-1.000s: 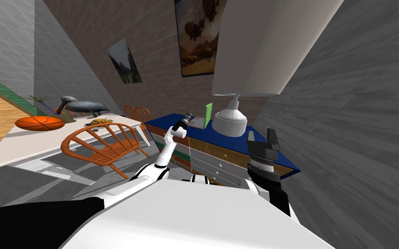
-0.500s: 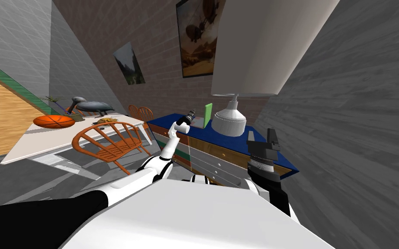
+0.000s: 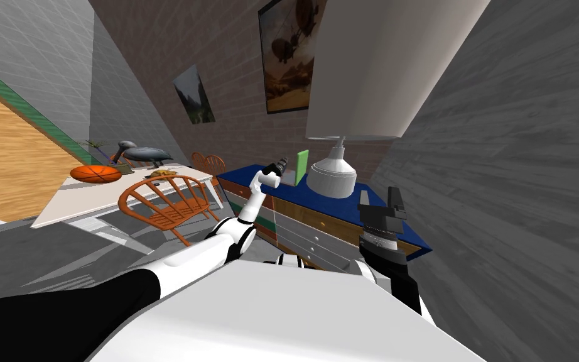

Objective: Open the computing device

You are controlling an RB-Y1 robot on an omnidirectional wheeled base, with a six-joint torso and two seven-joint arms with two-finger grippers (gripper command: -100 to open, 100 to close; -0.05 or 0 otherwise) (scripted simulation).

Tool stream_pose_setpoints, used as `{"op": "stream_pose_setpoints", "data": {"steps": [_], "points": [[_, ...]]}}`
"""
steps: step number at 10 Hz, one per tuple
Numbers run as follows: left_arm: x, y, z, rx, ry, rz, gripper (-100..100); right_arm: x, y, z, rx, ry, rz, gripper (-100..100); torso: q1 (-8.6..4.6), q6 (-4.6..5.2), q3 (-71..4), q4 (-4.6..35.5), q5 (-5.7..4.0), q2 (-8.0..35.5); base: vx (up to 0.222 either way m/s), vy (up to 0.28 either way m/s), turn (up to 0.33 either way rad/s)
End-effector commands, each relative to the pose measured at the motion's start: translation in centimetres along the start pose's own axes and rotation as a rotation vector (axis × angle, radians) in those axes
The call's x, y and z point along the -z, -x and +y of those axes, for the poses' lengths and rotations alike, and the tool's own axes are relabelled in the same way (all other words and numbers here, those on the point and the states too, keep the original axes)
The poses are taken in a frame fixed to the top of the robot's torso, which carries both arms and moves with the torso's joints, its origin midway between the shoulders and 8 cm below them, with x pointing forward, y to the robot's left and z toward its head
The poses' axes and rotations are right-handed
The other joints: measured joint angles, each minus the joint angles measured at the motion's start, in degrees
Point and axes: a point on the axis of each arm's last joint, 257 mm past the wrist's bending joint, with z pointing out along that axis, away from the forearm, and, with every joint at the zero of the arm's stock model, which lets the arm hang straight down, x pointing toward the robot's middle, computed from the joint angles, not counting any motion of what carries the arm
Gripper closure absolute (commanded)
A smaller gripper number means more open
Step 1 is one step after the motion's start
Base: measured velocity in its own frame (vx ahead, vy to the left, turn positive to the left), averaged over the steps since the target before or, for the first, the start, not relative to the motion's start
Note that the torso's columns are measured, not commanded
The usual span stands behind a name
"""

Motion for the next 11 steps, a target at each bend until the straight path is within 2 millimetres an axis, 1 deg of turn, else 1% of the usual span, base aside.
{"op": "stream_pose_setpoints", "data": {"steps": [1, 2, 3, 4, 5, 6, 7, 8, 9, 11], "points": [[-1.4, -1.0, -0.3, -0.018, 0.055, 0.029, -100, 0.0, 0.0, 0.0, 0.0, 0.0, 0.0, 0, 0.03, 0.01, 0.0, 0.0, 0.0, 0.0, -0.026, -0.033, 0.06], [-1.6, -0.9, -1.9, -0.024, 0.033, 0.029, -100, 0.0, 0.0, 0.0, 0.0, 0.0, 0.0, 0, 0.03, 0.0, 0.0, 0.0, 0.01, 0.0, -0.021, -0.029, 0.038], [-2.2, -1.6, -1.3, -0.034, 0.078, 0.046, -100, 0.0, 0.0, 0.0, 0.0, 0.0, 0.0, 0, 0.03, 0.0, 0.0, 0.0, 0.01, 0.0, -0.021, -0.034, 0.062], [-2.4, -1.6, -2.5, -0.038, 0.06, 0.045, -100, 0.0, 0.0, 0.0, 0.0, 0.0, 0.0, 0, 0.0, 0.0, 0.0, 0.0, 0.0, 0.0, -0.02, -0.034, 0.04], [-2.9, -2.1, -2.3, -0.05, 0.098, 0.06, -100, 0.0, 0.0, 0.0, 0.0, 0.0, 0.0, 0, -0.01, 0.01, 0.0, 0.0, -0.01, 0.0, -0.03, -0.042, 0.065], [-3.0, -2.1, -3.1, -0.053, 0.087, 0.06, -100, 0.0, 0.0, 0.0, 0.0, 0.0, 0.0, 0, -0.03, 0.0, 0.0, 0.0, -0.01, 0.0, -0.022, -0.036, 0.031], [-3.5, -2.6, -3.4, -0.067, 0.117, 0.073, -100, 0.0, 0.0, 0.0, 0.0, 0.0, 0.0, 0, 0.01, 0.01, 0.0, 0.0, 0.0, 0.0, -0.019, -0.033, 0.06], [-3.8, -3.1, -3.1, -0.078, 0.149, 0.085, -100, 0.0, 0.0, 0.0, 0.0, 0.0, 0.0, 0, 0.02, 0.0, 0.0, 0.0, 0.0, 0.0, -0.031, -0.053, 0.086], [-3.9, -3.1, -4.3, -0.083, 0.136, 0.084, -100, 0.0, 0.0, 0.0, 0.0, 0.0, 0.0, 0, -0.04, 0.01, 0.0, 0.0, -0.01, 0.0, -0.025, -0.043, 0.028], [-4.4, -3.9, -4.6, -0.107, 0.19, 0.105, -100, 0.0, 0.0, 0.0, 0.0, 0.0, 0.0, 0, -0.01, 0.05, 0.0, 0.0, -0.02, 0.0, -0.024, -0.033, 0.067]]}}
